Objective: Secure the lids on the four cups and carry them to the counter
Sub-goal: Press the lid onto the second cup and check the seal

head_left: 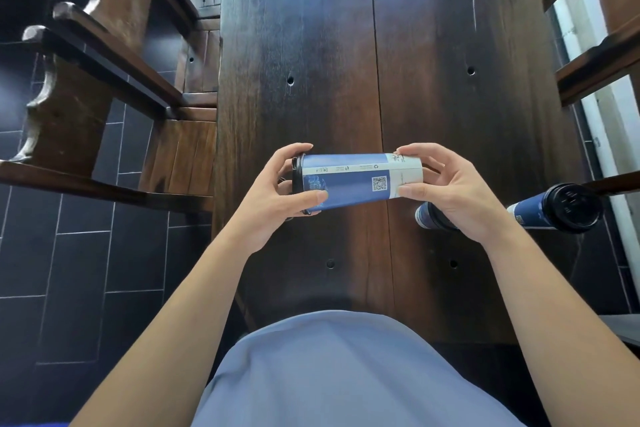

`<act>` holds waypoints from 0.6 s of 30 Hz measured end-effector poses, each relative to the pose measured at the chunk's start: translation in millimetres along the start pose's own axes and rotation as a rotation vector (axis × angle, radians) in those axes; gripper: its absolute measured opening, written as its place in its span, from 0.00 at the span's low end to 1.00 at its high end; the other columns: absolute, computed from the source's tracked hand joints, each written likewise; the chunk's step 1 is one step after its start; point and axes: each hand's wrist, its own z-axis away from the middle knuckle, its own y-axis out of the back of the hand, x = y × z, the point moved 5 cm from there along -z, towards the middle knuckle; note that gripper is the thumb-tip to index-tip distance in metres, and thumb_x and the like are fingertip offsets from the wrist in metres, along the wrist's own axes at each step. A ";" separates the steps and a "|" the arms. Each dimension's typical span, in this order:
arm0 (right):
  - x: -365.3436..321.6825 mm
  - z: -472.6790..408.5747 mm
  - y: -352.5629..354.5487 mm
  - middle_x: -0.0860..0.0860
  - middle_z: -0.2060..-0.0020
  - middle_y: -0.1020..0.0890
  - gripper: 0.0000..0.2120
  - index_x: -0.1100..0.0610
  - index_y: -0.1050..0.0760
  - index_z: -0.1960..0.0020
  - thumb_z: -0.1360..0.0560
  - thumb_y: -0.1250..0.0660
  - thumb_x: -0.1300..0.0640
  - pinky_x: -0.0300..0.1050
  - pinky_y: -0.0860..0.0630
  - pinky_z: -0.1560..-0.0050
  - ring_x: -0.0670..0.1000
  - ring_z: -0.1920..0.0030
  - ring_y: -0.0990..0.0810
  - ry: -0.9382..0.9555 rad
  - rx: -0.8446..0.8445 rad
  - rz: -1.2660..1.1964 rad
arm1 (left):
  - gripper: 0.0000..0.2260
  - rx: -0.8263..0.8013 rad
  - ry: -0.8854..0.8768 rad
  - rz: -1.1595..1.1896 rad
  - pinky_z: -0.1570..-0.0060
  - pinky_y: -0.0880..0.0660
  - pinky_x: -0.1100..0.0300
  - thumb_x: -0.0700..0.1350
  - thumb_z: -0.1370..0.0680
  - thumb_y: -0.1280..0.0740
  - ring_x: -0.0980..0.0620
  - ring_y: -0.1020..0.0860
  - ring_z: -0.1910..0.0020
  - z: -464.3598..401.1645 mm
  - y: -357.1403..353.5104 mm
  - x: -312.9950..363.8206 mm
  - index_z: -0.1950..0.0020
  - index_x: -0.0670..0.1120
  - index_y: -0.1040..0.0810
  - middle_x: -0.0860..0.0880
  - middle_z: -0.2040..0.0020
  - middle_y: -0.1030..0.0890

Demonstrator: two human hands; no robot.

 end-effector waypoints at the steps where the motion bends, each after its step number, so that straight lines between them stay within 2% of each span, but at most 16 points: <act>1: 0.6 0.8 0.1 0.45 0.40 0.17 0.21 0.43 0.22 0.36 0.28 0.25 0.55 0.43 0.17 0.47 0.49 0.30 0.25 -0.001 -0.003 -0.009 | 0.33 -0.013 -0.021 -0.023 0.42 0.17 0.35 0.47 0.33 0.19 0.50 0.18 0.39 0.3 1.0 1.1 0.29 0.63 0.23 0.55 0.35 0.20; 3: 0.0 1.9 0.8 0.44 0.41 0.17 0.20 0.42 0.22 0.37 0.28 0.25 0.55 0.42 0.17 0.49 0.47 0.31 0.25 0.000 0.000 -0.023 | 0.34 -0.039 -0.048 -0.053 0.40 0.19 0.36 0.47 0.32 0.19 0.52 0.18 0.39 0.6 2.2 4.1 0.28 0.62 0.23 0.58 0.35 0.19; 6: -1.2 1.4 2.7 0.43 0.40 0.17 0.21 0.42 0.22 0.36 0.28 0.26 0.54 0.42 0.17 0.49 0.47 0.30 0.25 0.000 0.013 -0.027 | 0.36 -0.068 -0.067 -0.044 0.38 0.18 0.41 0.48 0.32 0.18 0.47 0.21 0.32 -0.7 4.5 7.0 0.25 0.61 0.24 0.55 0.30 0.20; 8: -1.5 0.6 4.8 0.44 0.40 0.17 0.21 0.43 0.23 0.35 0.27 0.26 0.53 0.43 0.17 0.48 0.47 0.30 0.25 -0.003 0.017 -0.027 | 0.37 -0.091 -0.078 -0.028 0.37 0.19 0.38 0.47 0.31 0.18 0.44 0.22 0.30 -1.6 5.5 8.3 0.25 0.61 0.25 0.53 0.28 0.21; 10: -2.8 0.2 6.8 0.44 0.39 0.18 0.24 0.44 0.24 0.33 0.28 0.26 0.52 0.46 0.16 0.45 0.49 0.29 0.26 -0.003 0.022 -0.025 | 0.35 -0.103 -0.081 -0.019 0.39 0.18 0.36 0.47 0.31 0.18 0.43 0.21 0.31 -3.0 6.1 9.9 0.25 0.60 0.24 0.53 0.29 0.20; 12: -5.6 -0.9 6.5 0.46 0.36 0.19 0.27 0.46 0.26 0.30 0.28 0.26 0.54 0.48 0.17 0.41 0.50 0.28 0.27 0.014 0.002 -0.027 | 0.34 -0.094 -0.070 -0.005 0.43 0.16 0.41 0.48 0.31 0.18 0.41 0.20 0.33 -4.4 7.1 11.4 0.26 0.60 0.22 0.52 0.32 0.19; 14: -9.4 -2.5 5.2 0.48 0.35 0.20 0.28 0.49 0.27 0.28 0.28 0.25 0.57 0.48 0.17 0.41 0.50 0.27 0.27 0.042 -0.028 -0.031 | 0.33 -0.097 -0.048 0.032 0.45 0.15 0.41 0.49 0.30 0.18 0.38 0.20 0.34 -6.2 6.7 10.7 0.26 0.60 0.23 0.51 0.33 0.19; 16: -12.3 -3.9 4.9 0.48 0.35 0.20 0.28 0.50 0.27 0.29 0.27 0.25 0.59 0.47 0.17 0.43 0.50 0.28 0.27 0.067 -0.033 -0.025 | 0.34 -0.112 -0.043 0.060 0.44 0.16 0.37 0.48 0.29 0.18 0.38 0.19 0.34 -7.6 4.9 10.2 0.24 0.61 0.24 0.49 0.32 0.20; 18: -12.9 -4.8 5.7 0.47 0.37 0.20 0.26 0.49 0.26 0.30 0.27 0.25 0.58 0.46 0.17 0.43 0.50 0.29 0.26 0.076 -0.021 -0.016 | 0.38 -0.118 -0.074 0.046 0.41 0.17 0.39 0.45 0.30 0.17 0.41 0.20 0.32 -7.3 3.8 11.8 0.23 0.61 0.25 0.52 0.30 0.21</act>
